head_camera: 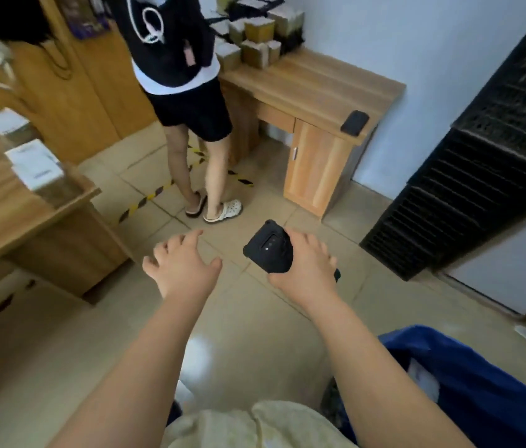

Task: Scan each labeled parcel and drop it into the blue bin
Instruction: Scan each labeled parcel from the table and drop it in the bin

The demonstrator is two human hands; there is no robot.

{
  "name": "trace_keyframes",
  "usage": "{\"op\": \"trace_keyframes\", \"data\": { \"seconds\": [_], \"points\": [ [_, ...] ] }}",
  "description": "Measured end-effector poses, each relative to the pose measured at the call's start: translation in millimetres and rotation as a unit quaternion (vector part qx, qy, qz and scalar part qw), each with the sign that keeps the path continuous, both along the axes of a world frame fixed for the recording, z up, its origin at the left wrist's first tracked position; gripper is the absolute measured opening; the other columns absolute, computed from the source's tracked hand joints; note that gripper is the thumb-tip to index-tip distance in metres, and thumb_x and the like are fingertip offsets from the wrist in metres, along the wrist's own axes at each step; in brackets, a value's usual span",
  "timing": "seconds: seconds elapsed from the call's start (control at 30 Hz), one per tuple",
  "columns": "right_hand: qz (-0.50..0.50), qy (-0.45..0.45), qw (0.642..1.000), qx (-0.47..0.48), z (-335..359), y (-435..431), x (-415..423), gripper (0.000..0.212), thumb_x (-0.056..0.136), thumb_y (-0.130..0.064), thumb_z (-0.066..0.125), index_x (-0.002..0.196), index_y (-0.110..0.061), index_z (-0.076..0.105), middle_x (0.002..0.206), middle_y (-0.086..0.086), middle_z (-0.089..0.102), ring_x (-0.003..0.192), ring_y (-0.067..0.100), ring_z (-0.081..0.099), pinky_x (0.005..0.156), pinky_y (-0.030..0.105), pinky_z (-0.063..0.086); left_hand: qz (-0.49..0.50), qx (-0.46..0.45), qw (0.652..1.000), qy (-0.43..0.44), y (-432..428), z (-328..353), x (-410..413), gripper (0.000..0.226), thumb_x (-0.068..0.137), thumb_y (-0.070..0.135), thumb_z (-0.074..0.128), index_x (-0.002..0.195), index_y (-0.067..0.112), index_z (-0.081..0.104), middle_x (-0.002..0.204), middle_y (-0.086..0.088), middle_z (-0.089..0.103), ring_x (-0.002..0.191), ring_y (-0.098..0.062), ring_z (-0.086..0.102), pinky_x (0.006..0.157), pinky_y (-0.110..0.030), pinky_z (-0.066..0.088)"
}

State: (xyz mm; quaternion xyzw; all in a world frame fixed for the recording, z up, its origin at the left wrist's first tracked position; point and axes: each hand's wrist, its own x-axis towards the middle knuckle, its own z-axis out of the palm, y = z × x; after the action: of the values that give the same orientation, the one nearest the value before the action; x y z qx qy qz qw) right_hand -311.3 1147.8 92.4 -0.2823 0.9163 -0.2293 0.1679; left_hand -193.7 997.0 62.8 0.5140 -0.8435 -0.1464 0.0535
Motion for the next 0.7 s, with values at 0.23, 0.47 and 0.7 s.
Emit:
{"op": "trace_keyframes", "data": {
  "seconds": [0.23, 0.47, 0.7],
  "points": [
    [0.093, -0.005, 0.995, -0.018, -3.7, -172.3, 109.2, 0.083, 0.071, -0.030, 0.076, 0.143, -0.040, 0.036, 0.130, -0.002, 0.046, 0.128, 0.027, 0.039, 0.103, 0.043, 0.030, 0.130, 0.013, 0.991, 0.020, -144.1, 3.1, 149.3, 0.061, 0.083, 0.053, 0.067, 0.139, 0.037, 0.046, 0.144, -0.001, 0.046, 0.137, -0.033, 0.030, 0.115, -0.060, 0.015],
    [0.198, -0.024, 0.979, -0.049, -13.0, -334.7, 224.9, 0.074, 0.065, -0.035, 0.078, 0.131, -0.041, 0.044, 0.124, -0.004, 0.050, 0.122, 0.027, 0.045, 0.098, 0.044, 0.038, 0.206, 0.012, 0.978, 0.029, -254.9, -3.9, 267.5, 0.061, 0.084, 0.054, 0.065, 0.140, 0.038, 0.046, 0.145, 0.001, 0.045, 0.139, -0.031, 0.027, 0.117, -0.058, 0.013],
    [0.244, -0.026, 0.968, -0.047, -15.5, -427.9, 272.9, 0.075, 0.061, -0.037, 0.078, 0.128, -0.039, 0.047, 0.114, -0.007, 0.051, 0.114, 0.024, 0.048, 0.097, 0.045, 0.043, 0.278, 0.030, 0.960, 0.026, -331.6, -6.2, 333.2, 0.064, 0.086, 0.056, 0.063, 0.144, 0.038, 0.043, 0.145, -0.002, 0.046, 0.140, -0.034, 0.028, 0.117, -0.057, 0.014]
  ]
}}
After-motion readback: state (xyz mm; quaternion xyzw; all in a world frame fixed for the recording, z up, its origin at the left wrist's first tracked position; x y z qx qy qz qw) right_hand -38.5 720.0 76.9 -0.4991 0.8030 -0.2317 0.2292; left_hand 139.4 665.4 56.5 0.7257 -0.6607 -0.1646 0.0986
